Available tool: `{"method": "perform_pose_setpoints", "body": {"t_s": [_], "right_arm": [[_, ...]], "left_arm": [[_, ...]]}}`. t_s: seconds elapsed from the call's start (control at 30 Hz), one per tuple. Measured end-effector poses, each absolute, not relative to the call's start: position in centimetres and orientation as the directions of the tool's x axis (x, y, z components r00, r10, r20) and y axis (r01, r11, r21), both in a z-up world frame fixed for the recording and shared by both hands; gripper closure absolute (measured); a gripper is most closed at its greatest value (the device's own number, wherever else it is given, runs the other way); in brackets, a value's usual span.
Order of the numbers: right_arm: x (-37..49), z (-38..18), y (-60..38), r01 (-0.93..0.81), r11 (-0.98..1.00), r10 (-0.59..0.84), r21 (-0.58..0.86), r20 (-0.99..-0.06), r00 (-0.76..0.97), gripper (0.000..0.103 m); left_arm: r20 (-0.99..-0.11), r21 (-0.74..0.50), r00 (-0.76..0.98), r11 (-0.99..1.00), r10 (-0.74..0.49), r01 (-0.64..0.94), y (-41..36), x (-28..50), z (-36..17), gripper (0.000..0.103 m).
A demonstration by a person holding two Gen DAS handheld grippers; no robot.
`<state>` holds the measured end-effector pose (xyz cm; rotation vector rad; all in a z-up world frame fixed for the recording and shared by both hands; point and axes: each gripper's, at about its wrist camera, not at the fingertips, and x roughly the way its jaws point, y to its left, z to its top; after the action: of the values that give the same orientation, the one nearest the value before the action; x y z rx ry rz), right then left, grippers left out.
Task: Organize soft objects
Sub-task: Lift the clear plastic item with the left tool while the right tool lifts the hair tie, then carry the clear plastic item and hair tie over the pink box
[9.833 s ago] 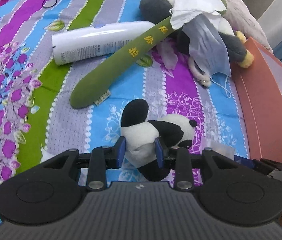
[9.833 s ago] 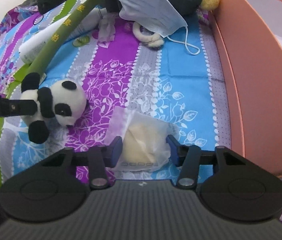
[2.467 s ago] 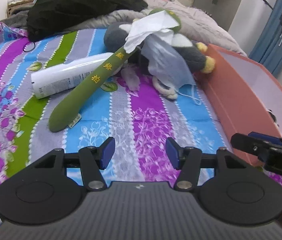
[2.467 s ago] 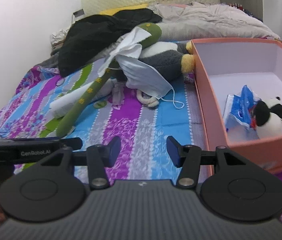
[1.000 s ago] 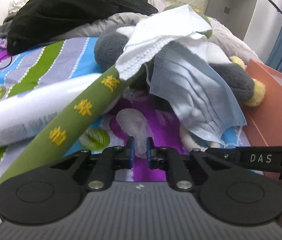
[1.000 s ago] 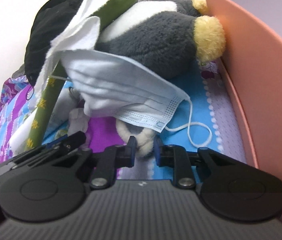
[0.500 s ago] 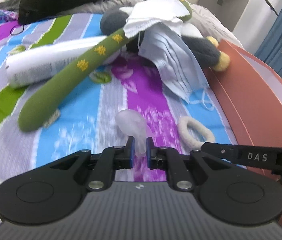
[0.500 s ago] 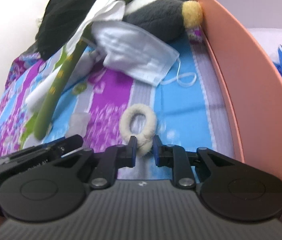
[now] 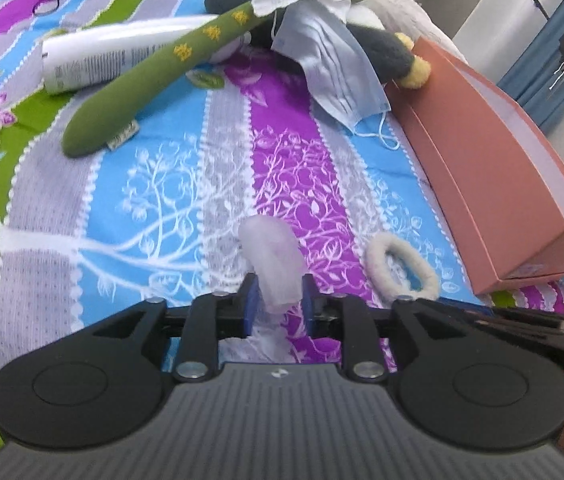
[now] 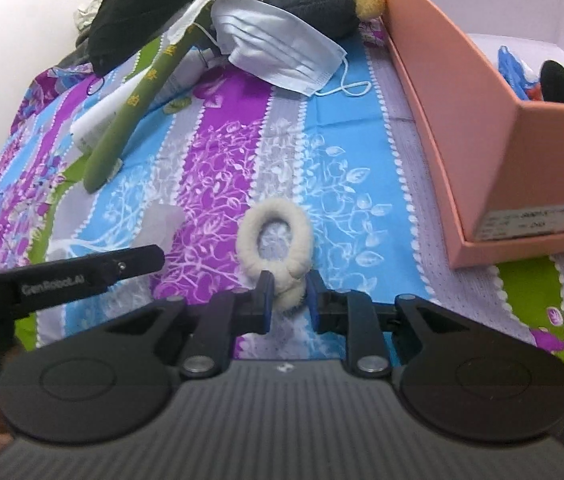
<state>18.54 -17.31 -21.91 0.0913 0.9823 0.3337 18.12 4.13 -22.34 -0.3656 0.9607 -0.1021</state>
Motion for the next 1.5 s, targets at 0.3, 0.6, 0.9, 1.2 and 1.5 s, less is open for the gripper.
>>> {"method": "perform_pose_setpoints", "body": {"t_s": [0.3,0.6,0.9,1.2,1.5], "right_arm": [[18.7,-21.7,-16.6,-0.316,0.941,0.293,0.125,-0.770,0.566,0.050],[19.5,-23.1,-14.9,-0.405,0.914,0.288,0.040,-0.766,0.575,0.051],[19.7,-23.3,-15.1,-0.411,0.911,0.285,0.024,-0.756,0.589,0.081],[19.5,-23.0,-15.8,-0.396,0.917,0.297,0.052,-0.752,0.588,0.085],[19.4,-22.5,-16.9,-0.349,0.932,0.300,0.098,-0.748,0.592,0.088]], "left_arm": [[-0.773,-0.373,0.585,0.922,-0.245,-0.106,4.7,18.2,-21.7,0.042],[-0.793,-0.341,0.572,0.930,-0.209,-0.134,4.1,19.5,-22.1,0.042],[-0.814,-0.303,0.552,0.943,-0.184,-0.134,3.2,20.3,-22.6,0.044],[-0.833,-0.241,0.535,0.962,-0.138,-0.128,2.3,21.1,-23.3,0.062],[-0.833,-0.208,0.543,0.970,-0.107,-0.127,2.3,21.0,-22.4,0.084]]}}
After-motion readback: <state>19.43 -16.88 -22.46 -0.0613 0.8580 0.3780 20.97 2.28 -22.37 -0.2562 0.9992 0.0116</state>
